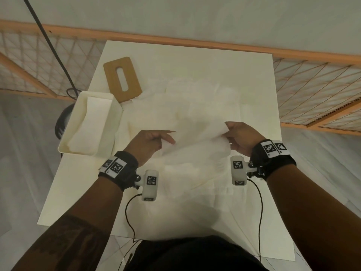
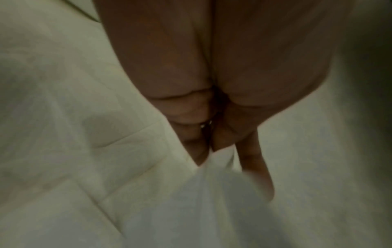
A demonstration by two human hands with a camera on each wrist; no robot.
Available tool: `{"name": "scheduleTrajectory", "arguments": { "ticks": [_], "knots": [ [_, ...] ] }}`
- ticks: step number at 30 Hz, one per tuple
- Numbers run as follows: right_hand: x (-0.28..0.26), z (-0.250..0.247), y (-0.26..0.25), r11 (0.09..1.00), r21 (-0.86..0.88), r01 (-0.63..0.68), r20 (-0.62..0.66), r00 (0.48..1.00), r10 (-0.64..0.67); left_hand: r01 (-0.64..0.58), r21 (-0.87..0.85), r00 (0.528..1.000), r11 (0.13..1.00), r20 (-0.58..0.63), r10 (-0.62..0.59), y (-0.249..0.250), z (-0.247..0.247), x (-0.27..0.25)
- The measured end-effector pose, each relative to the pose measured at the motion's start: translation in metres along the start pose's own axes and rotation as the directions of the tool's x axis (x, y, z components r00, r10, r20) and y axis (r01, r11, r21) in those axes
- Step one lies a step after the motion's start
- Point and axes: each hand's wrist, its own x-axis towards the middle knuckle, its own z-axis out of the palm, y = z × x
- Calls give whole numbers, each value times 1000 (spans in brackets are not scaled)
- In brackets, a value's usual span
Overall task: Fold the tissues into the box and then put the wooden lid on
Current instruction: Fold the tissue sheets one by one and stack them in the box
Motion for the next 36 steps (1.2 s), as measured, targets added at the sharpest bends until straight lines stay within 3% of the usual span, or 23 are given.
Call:
{"name": "scheduleTrajectory", "arguments": {
  "ticks": [3,6,8,11,13,15,18,20,23,27,30,33,36],
  "knots": [
    [-1,3,4,989,127,-75,6,997,75,155,-267,987,951,87,-136,0,4,-6],
    [-5,2,9,965,227,-131,51,991,122,221,-336,975,916,114,-193,-3,13,-10],
    [-8,3,18,966,197,-165,58,986,157,246,-245,969,938,83,-233,-14,20,-12],
    [-7,6,38,977,-192,-95,-29,995,91,198,125,980,972,-23,-197,-40,27,-14],
    [-2,7,49,876,-480,-42,-90,996,-1,146,316,989,937,-72,-129,-53,34,-17],
    [1,12,51,796,-604,-38,-161,984,-75,111,422,991,900,-117,-67,-57,43,-21],
    [8,19,52,754,-657,-31,-212,966,-145,135,507,983,851,-178,-49,-57,56,-23],
    [14,24,54,699,-714,-29,-198,967,-161,147,557,986,817,-147,-78,-58,62,-21],
    [24,33,52,558,-830,14,-163,950,-266,84,751,996,655,-67,-52,-63,67,-20],
    [42,53,31,465,-872,156,-46,918,-394,20,879,1000,477,-23,2,-58,75,-16],
    [60,63,19,370,-913,169,45,946,-321,2,896,998,445,-32,59,-52,82,-12],
    [73,68,14,234,-966,110,39,956,-292,-10,906,996,424,-30,86,-49,88,-7],
    [80,68,5,154,-985,80,31,954,-298,-41,905,998,423,14,65,-49,89,-1]
  ]
}}
